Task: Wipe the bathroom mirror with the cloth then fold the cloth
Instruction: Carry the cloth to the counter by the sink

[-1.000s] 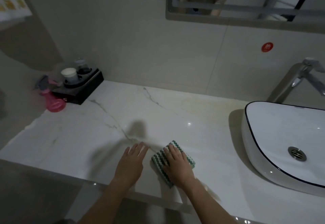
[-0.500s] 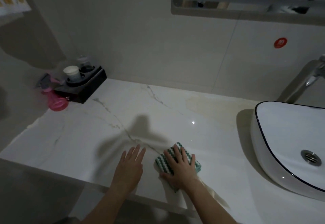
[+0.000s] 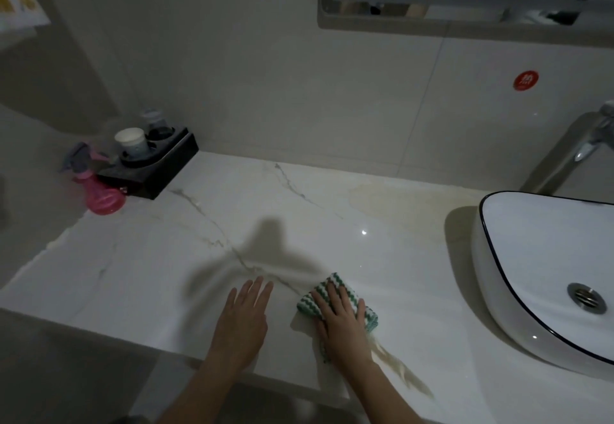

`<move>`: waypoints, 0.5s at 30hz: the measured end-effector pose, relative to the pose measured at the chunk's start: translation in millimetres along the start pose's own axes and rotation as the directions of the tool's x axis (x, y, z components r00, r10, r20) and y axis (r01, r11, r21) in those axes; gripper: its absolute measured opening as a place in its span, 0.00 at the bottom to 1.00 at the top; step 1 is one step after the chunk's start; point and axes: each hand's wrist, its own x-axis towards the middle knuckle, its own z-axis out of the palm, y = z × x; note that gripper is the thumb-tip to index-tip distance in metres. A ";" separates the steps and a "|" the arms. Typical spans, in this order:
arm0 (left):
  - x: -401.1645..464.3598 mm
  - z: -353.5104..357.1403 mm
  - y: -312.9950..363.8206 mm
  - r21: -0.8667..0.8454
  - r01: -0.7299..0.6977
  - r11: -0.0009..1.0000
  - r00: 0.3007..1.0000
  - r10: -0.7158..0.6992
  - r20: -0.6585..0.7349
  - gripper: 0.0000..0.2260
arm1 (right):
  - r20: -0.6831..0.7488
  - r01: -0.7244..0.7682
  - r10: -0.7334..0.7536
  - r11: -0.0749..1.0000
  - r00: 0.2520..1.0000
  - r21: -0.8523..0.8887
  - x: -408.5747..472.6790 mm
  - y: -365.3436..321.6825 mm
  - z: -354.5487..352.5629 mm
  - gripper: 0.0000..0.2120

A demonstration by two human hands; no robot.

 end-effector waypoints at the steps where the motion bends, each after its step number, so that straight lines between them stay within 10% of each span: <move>1: 0.0 -1.9 -1.0 0.007 0.001 1.000 1.000 -0.001 -0.005 0.34 | -0.012 -0.011 0.011 0.999 1.000 0.031 -0.4 0.3 0.1 0.21; 15: 4.6 -18.5 -1.3 0.017 0.002 1.000 0.999 -0.001 -0.045 0.36 | -0.064 0.012 0.012 0.929 0.998 0.369 -11.1 -4.6 -17.0 0.32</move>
